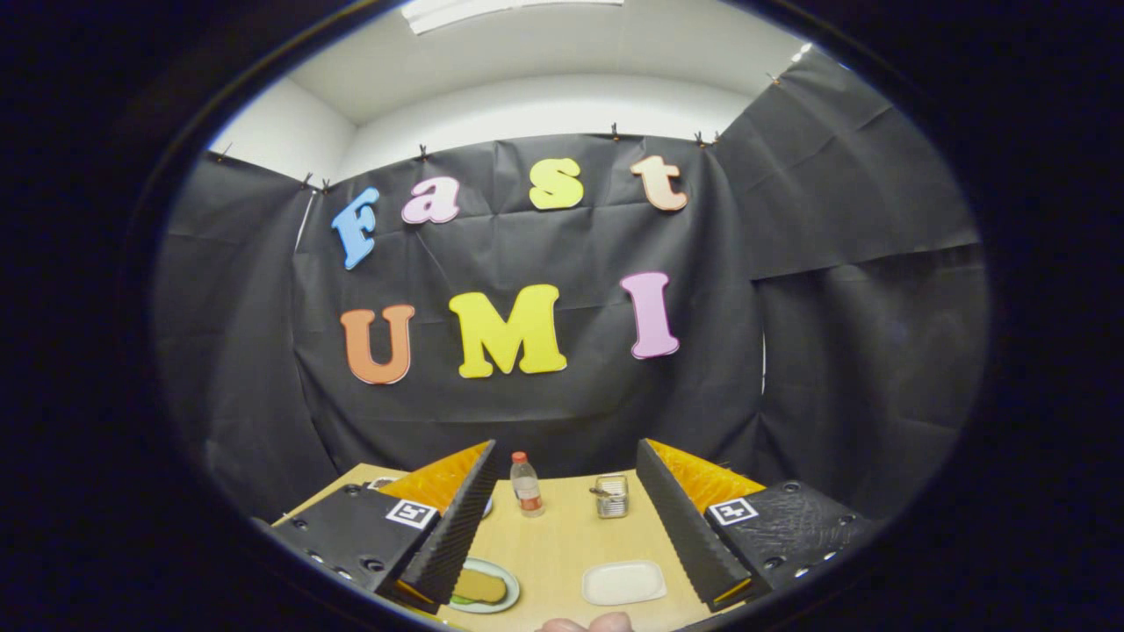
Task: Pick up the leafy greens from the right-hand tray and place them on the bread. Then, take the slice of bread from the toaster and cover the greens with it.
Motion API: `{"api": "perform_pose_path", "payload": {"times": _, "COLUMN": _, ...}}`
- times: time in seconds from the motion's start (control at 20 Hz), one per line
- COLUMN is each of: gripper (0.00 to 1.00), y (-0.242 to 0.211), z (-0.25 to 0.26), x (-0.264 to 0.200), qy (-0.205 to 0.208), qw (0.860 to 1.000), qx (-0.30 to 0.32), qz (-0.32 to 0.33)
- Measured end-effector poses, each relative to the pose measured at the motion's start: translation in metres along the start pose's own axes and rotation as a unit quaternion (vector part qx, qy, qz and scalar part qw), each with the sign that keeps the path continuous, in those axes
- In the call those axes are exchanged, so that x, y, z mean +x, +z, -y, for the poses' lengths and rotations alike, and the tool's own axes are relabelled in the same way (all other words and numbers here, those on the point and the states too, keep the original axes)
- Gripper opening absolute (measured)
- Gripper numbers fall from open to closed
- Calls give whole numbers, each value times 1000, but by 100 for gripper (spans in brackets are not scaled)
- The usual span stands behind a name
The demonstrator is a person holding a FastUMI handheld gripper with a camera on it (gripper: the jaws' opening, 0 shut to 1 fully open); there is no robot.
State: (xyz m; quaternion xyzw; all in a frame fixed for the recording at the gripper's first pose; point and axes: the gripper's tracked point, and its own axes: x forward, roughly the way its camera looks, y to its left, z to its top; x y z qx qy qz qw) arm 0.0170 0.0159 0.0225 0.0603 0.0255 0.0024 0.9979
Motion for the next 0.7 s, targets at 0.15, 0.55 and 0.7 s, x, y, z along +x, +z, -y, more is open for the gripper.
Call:
{"api": "perform_pose_path", "payload": {"times": 0.15, "gripper": 96, "y": 7, "z": 1, "x": 2, "qy": 0, "qw": 1000, "qx": -5, "qz": 5}}
{"api": "perform_pose_path", "payload": {"times": 0.55, "gripper": 96, "y": 11, "z": 7, "x": 0, "qy": -3, "qw": 1000, "qx": -8, "qz": 11}}
{"api": "perform_pose_path", "payload": {"times": 0.7, "gripper": 96, "y": 12, "z": 10, "x": 0, "qy": -6, "qw": 1000, "qx": -12, "qz": 15}}
